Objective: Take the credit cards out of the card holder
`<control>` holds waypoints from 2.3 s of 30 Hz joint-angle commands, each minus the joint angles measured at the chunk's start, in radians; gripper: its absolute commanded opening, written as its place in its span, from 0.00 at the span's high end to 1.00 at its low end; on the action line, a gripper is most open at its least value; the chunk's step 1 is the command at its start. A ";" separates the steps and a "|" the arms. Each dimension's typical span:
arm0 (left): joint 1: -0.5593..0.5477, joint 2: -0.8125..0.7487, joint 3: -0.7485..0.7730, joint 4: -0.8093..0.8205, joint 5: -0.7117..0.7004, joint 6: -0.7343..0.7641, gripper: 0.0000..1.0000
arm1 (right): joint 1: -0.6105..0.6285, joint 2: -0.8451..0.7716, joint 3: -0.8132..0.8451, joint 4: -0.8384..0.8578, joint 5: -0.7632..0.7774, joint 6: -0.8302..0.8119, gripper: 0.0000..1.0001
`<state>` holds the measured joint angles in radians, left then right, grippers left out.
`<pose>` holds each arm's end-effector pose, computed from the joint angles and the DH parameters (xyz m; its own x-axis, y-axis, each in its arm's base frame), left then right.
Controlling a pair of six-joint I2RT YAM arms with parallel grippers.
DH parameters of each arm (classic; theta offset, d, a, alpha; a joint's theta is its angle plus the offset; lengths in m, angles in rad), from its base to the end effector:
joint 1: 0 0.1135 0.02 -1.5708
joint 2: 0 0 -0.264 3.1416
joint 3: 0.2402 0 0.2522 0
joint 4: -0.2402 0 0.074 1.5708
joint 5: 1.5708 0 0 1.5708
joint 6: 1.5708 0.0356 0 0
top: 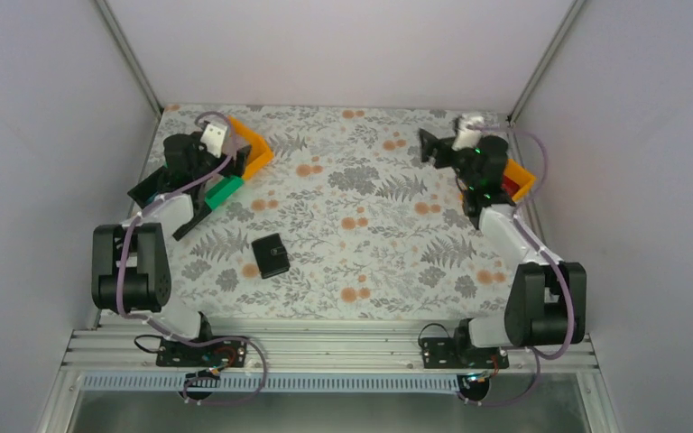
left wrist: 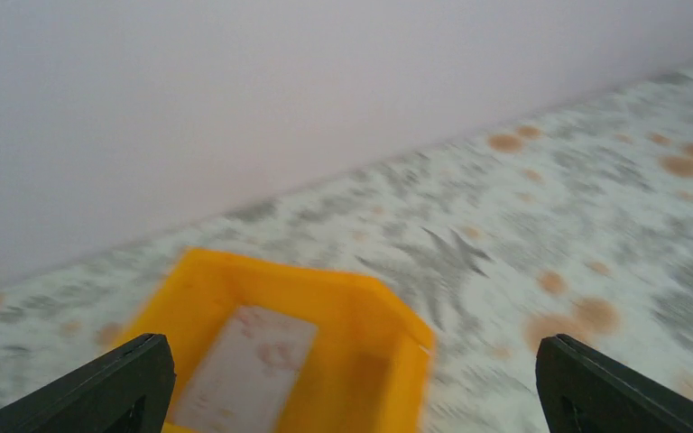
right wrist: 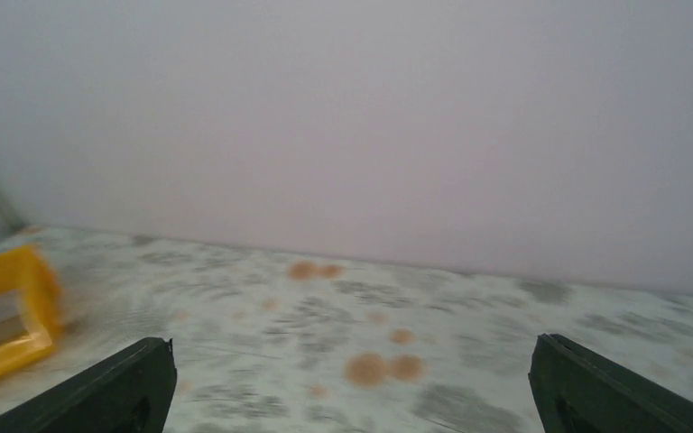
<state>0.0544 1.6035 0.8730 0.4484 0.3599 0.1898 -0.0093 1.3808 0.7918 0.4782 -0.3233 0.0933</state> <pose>0.3544 0.0067 0.2287 -0.2188 0.1649 -0.9617 0.3342 0.9387 0.0849 0.3143 0.0084 0.2746 -0.1387 0.0896 -0.9863 -0.2953 0.9469 0.1276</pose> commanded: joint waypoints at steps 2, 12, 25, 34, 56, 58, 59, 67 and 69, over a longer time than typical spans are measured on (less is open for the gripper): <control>-0.013 -0.101 -0.063 -0.373 0.247 0.121 0.00 | 0.313 0.074 0.265 -0.564 0.130 0.033 0.01; -0.006 -0.315 0.269 -0.952 0.006 0.245 0.00 | 0.855 0.468 0.691 -1.044 0.339 0.330 0.04; 0.011 -0.492 0.301 -1.146 -0.248 0.265 0.00 | 1.179 0.913 1.142 -1.335 0.511 0.510 0.01; 0.012 -0.514 0.274 -1.149 -0.197 0.218 0.00 | 1.201 0.996 1.169 -1.410 0.554 0.533 0.01; 0.011 -0.469 0.286 -1.170 -0.170 0.199 0.00 | 1.158 0.850 1.044 -1.308 0.568 0.474 0.31; 0.011 -0.462 0.317 -1.183 -0.149 0.192 0.00 | 1.152 0.792 1.029 -1.258 0.598 0.458 0.31; 0.011 -0.457 0.335 -1.193 -0.135 0.188 0.00 | 1.149 0.755 1.020 -1.233 0.616 0.450 0.31; 0.009 -0.402 0.607 -1.335 0.258 0.132 0.00 | 1.122 0.467 0.991 -0.979 0.814 0.322 0.33; 0.009 -0.400 0.666 -1.352 0.443 0.102 0.00 | 1.120 0.411 0.992 -0.900 0.863 0.259 0.34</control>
<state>0.0616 1.2034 1.4242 -0.8288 0.4320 0.3534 1.1244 1.9163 1.7672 -0.6361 0.3775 0.4683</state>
